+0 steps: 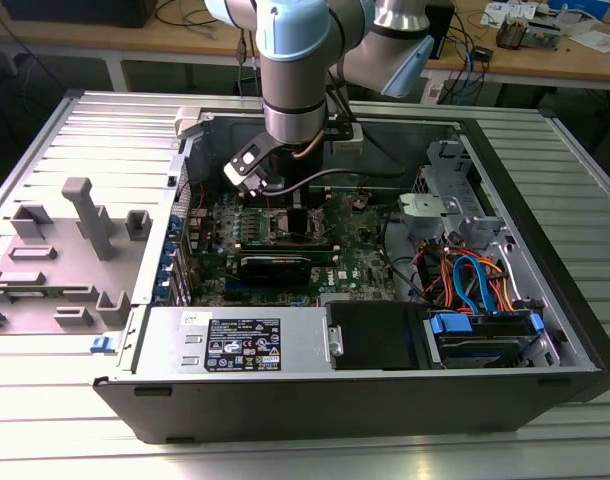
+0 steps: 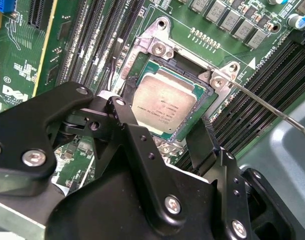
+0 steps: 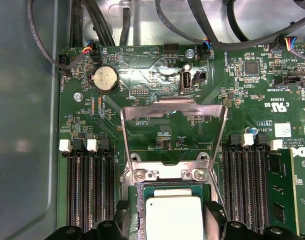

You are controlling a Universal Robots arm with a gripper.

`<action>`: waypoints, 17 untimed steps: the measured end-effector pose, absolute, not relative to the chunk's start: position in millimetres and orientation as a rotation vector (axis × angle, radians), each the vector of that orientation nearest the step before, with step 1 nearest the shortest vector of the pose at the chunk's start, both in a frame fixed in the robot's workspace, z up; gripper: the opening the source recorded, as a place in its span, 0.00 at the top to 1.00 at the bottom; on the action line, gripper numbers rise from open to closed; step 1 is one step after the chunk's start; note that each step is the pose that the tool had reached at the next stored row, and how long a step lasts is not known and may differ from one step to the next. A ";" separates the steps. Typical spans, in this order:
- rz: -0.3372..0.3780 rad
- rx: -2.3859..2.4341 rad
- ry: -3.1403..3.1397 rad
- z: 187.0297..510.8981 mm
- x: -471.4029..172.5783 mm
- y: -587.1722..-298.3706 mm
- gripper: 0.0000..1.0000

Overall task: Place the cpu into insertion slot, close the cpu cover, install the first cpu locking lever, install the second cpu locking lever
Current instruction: 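Place the cpu into insertion slot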

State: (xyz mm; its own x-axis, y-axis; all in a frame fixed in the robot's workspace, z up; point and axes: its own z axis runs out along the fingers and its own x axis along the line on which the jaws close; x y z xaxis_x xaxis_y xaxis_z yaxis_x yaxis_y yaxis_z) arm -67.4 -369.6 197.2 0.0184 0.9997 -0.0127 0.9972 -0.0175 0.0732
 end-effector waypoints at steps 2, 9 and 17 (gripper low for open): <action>0.065 2.197 2.158 197.2 -67.4 -369.6 0.32; 0.065 2.197 2.158 197.2 -67.2 -369.5 0.25; 0.065 2.197 2.158 197.5 -67.2 -369.5 0.33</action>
